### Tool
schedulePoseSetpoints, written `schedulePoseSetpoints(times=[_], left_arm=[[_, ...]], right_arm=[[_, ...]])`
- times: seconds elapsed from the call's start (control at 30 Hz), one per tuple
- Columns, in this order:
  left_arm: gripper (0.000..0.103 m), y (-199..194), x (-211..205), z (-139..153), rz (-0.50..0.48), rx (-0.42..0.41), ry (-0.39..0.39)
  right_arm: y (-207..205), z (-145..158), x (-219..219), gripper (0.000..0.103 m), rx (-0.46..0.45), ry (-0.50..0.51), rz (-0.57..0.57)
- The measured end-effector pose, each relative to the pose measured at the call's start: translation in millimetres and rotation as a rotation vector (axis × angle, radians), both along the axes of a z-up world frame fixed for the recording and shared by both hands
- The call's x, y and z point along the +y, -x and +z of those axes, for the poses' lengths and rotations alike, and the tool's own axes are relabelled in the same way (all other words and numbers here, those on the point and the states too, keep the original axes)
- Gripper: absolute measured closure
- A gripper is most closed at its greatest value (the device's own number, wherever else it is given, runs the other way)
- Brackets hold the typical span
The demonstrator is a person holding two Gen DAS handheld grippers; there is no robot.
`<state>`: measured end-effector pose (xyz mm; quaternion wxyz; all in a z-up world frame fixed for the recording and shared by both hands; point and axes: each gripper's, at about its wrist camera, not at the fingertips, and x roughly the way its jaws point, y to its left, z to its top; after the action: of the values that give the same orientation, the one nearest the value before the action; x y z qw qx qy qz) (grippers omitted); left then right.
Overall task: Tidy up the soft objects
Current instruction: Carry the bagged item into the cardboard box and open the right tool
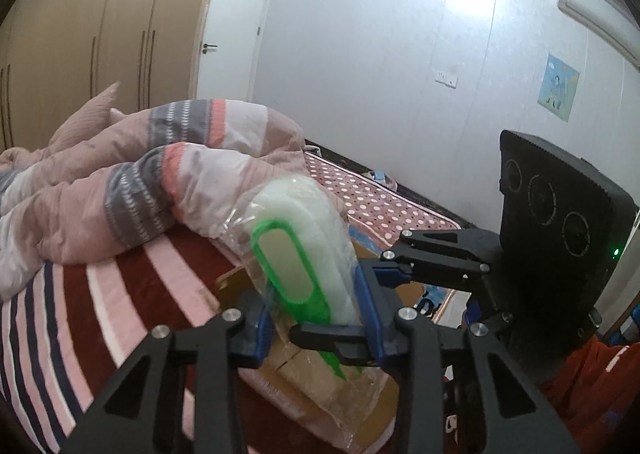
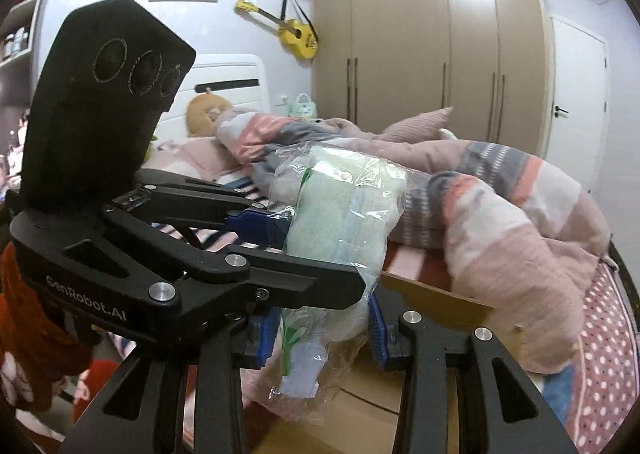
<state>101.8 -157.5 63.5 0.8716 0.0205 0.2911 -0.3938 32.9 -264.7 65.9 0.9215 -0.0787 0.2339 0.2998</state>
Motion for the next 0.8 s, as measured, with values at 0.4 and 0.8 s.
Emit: schedulePoseSetpoints(times=[0.4,0.8], left_arm=[[0.059,-33,-48,-57,0.022,0.069,-0.169],[0.006,-8,17,-23,0.157,-0.022,-0.093]], right_arm=[[-29,-60,-26,0.061,0.109,0.096,-0.053],[-21,-38,-7,0.037,0.088,0.125,-0.077]])
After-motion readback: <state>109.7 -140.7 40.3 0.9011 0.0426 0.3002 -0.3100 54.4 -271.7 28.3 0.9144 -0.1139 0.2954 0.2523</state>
